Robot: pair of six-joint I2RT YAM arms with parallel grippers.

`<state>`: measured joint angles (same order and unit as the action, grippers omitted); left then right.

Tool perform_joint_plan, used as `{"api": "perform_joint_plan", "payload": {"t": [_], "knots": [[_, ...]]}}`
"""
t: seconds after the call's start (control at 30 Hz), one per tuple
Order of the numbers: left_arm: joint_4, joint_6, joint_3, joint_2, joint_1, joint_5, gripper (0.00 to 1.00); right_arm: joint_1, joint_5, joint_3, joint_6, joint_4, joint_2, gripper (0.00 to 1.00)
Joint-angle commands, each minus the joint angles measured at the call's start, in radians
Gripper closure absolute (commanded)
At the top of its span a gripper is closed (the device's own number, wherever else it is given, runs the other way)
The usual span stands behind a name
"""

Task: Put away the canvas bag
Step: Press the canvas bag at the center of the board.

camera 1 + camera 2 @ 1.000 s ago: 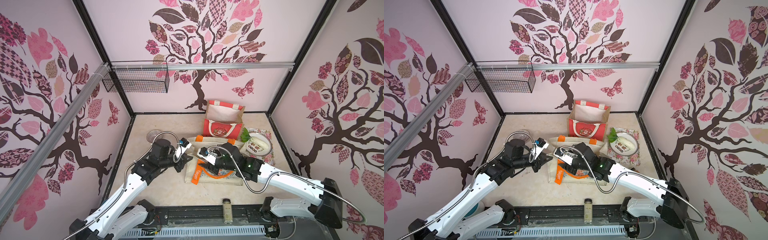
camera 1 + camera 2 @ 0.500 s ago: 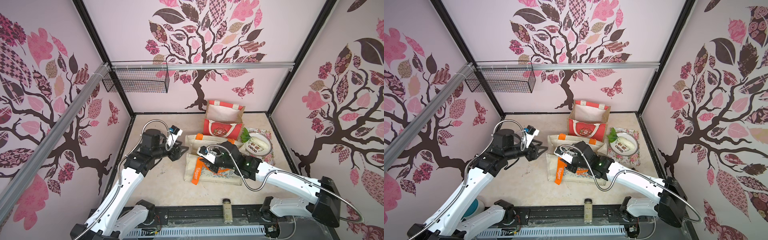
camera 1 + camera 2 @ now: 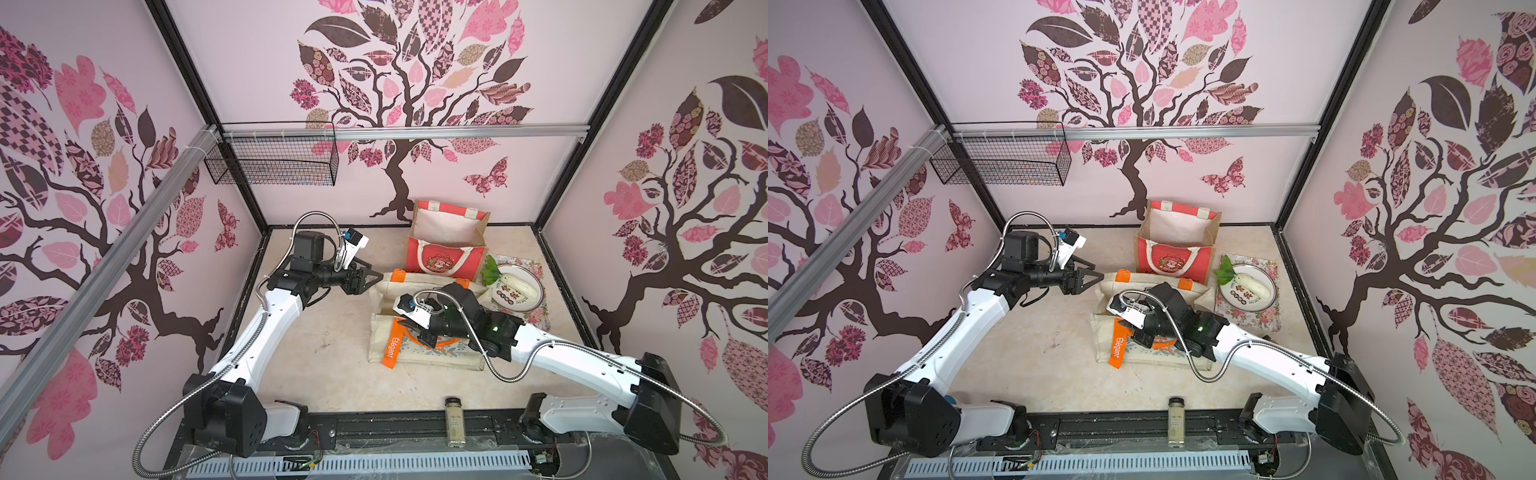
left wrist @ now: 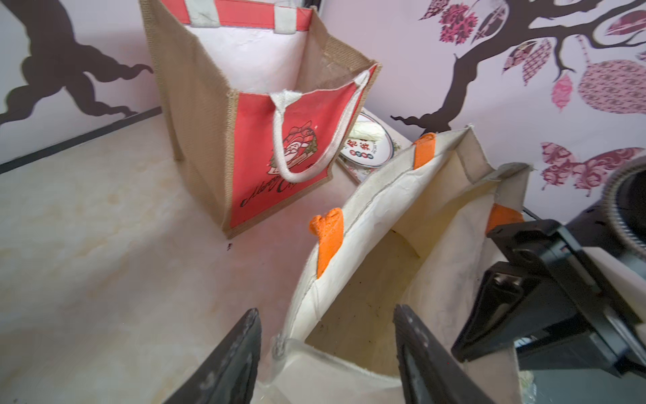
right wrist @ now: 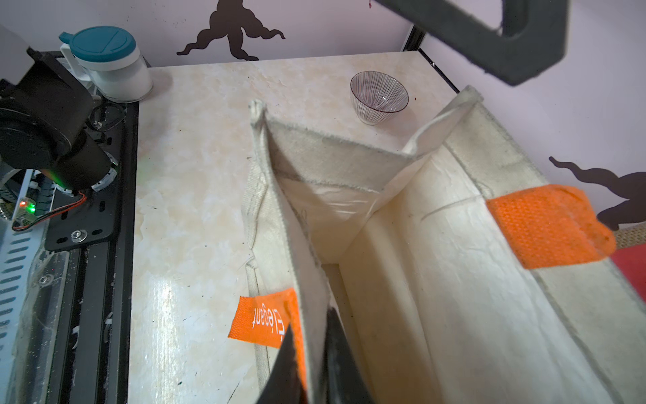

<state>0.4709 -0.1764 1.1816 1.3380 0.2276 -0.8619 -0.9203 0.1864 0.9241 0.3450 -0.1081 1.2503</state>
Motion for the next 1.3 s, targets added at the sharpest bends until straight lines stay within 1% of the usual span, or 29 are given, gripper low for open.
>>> {"api": "perform_joint_plan", "payload": {"t": [0.0, 0.07, 0.13, 0.17, 0.3, 0.4, 0.47, 0.5, 0.53, 0.57, 0.6, 0.63, 0.67, 0.73, 0.77, 0.8, 0.87, 0.9, 0.93, 0.97, 1.0, 1.03, 1.07, 1.13, 1.17, 1.23, 1.27], "knots": [[-0.103, 0.011, -0.036, 0.028, 0.000, -0.166, 0.37, 0.007, 0.026, -0.003, 0.013, 0.036, -0.011, 0.89], [-0.092, 0.005, -0.036, 0.042, 0.006, -0.167, 0.38, 0.010, 0.035, -0.007, 0.008, 0.045, -0.015, 0.89], [-0.034, -0.052, -0.019, 0.062, 0.021, -0.081, 0.38, 0.014, 0.040, -0.008, 0.003, 0.056, -0.010, 0.89], [-0.018, -0.068, -0.015, 0.071, 0.024, -0.060, 0.38, 0.014, 0.039, -0.007, 0.002, 0.061, -0.008, 0.89], [-0.036, -0.047, -0.014, 0.102, 0.026, -0.083, 0.39, 0.016, 0.043, -0.005, -0.010, 0.070, -0.001, 0.89], [-0.012, -0.068, -0.036, 0.088, 0.039, -0.066, 0.39, 0.019, 0.054, -0.013, -0.019, 0.086, -0.007, 0.89], [-0.019, -0.054, -0.060, 0.071, 0.062, -0.060, 0.40, 0.022, 0.057, -0.017, -0.025, 0.096, -0.005, 0.89], [0.011, -0.072, -0.058, 0.067, 0.077, -0.038, 0.40, 0.023, 0.055, -0.017, -0.026, 0.099, -0.004, 0.89], [0.048, -0.093, -0.050, 0.062, 0.095, 0.033, 0.40, 0.023, 0.052, -0.014, -0.027, 0.097, -0.001, 0.89], [0.053, -0.094, -0.048, 0.054, 0.106, 0.129, 0.39, 0.023, 0.050, -0.011, -0.028, 0.093, 0.002, 0.89], [0.018, -0.072, -0.053, 0.042, 0.105, 0.218, 0.38, 0.024, 0.051, -0.012, -0.028, 0.090, 0.004, 0.89], [-0.026, -0.043, -0.047, 0.037, 0.082, 0.260, 0.38, 0.024, 0.048, -0.017, -0.027, 0.089, 0.003, 0.89], [-0.052, -0.005, -0.030, 0.036, 0.047, 0.247, 0.38, 0.024, 0.048, -0.020, -0.029, 0.084, 0.000, 0.89], [-0.106, 0.096, 0.016, 0.040, -0.036, 0.138, 0.38, 0.023, 0.049, -0.026, -0.036, 0.080, -0.007, 0.89], [-0.132, 0.120, 0.025, 0.036, -0.053, 0.119, 0.38, 0.024, 0.048, -0.029, -0.039, 0.076, -0.012, 0.89], [-0.119, 0.107, 0.044, 0.033, -0.056, 0.143, 0.38, 0.022, 0.048, -0.032, -0.046, 0.074, -0.019, 0.88], [0.016, 0.044, 0.125, 0.071, -0.057, 0.178, 0.37, 0.023, 0.057, -0.040, -0.057, 0.079, -0.033, 0.88], [0.126, -0.002, 0.182, 0.118, -0.058, 0.168, 0.37, 0.023, 0.064, -0.046, -0.062, 0.084, -0.041, 0.88], [0.216, -0.047, 0.222, 0.163, -0.057, 0.127, 0.36, 0.023, 0.067, -0.053, -0.063, 0.092, -0.046, 0.87], [0.255, -0.062, 0.234, 0.188, -0.054, 0.082, 0.35, 0.023, 0.071, -0.058, -0.065, 0.099, -0.048, 0.87], [0.256, -0.067, 0.222, 0.202, -0.049, 0.029, 0.33, 0.023, 0.070, -0.062, -0.065, 0.105, -0.047, 0.88], [0.231, -0.060, 0.195, 0.199, -0.038, 0.005, 0.32, 0.023, 0.068, -0.061, -0.063, 0.105, -0.044, 0.88], [0.194, -0.035, 0.170, 0.193, -0.026, 0.010, 0.31, 0.023, 0.065, -0.058, -0.061, 0.100, -0.038, 0.87], [0.195, -0.050, 0.149, 0.199, -0.002, 0.057, 0.22, 0.023, 0.062, -0.050, -0.057, 0.089, -0.033, 0.88], [0.210, -0.055, 0.151, 0.210, 0.002, 0.058, 0.19, 0.023, 0.060, -0.051, -0.055, 0.089, -0.032, 0.88], [0.258, -0.095, 0.161, 0.236, 0.011, 0.017, 0.17, 0.023, 0.058, -0.058, -0.053, 0.099, -0.035, 0.88], [0.241, -0.087, 0.150, 0.234, 0.017, -0.009, 0.17, 0.023, 0.057, -0.062, -0.052, 0.102, -0.033, 0.88]]}}
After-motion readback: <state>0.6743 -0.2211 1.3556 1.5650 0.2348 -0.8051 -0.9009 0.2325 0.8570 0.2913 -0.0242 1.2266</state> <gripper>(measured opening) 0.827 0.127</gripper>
